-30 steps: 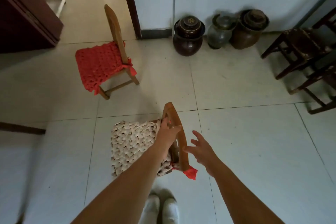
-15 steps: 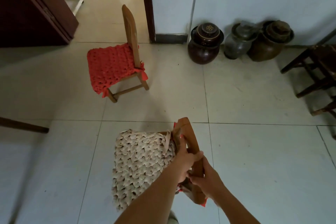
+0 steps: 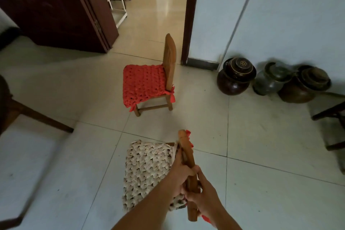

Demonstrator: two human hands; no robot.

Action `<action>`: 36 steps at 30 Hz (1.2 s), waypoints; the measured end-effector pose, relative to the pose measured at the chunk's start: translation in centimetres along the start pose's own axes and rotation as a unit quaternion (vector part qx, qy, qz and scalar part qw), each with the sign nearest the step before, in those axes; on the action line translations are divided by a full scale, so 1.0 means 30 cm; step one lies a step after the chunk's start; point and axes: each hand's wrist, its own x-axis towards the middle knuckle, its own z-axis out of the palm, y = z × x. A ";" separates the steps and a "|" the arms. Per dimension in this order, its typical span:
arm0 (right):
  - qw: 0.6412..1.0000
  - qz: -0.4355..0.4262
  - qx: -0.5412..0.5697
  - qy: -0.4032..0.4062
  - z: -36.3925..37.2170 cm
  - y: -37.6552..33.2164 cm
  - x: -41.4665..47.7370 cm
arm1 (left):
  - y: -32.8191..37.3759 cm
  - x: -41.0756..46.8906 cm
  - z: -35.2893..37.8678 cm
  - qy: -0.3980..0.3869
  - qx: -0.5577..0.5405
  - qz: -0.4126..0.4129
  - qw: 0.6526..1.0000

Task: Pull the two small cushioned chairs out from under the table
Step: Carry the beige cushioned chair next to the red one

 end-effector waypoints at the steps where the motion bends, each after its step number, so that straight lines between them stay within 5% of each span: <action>1: 1.000 -0.007 -0.002 -0.002 -0.003 -0.032 0.016 | 0.034 0.006 -0.011 0.000 -0.002 0.002 1.000; 15: 0.999 -0.010 0.014 -0.046 -0.016 -0.497 0.528 | 0.555 0.400 -0.231 0.068 -0.014 0.025 0.997; 29: 0.994 0.070 -0.018 -0.076 -0.129 -0.538 0.930 | 0.697 0.733 -0.209 0.116 -0.047 0.006 0.992; 36: 0.996 0.039 -0.031 -0.075 -0.193 -0.539 1.006 | 0.697 0.826 -0.141 0.135 -0.102 0.007 0.986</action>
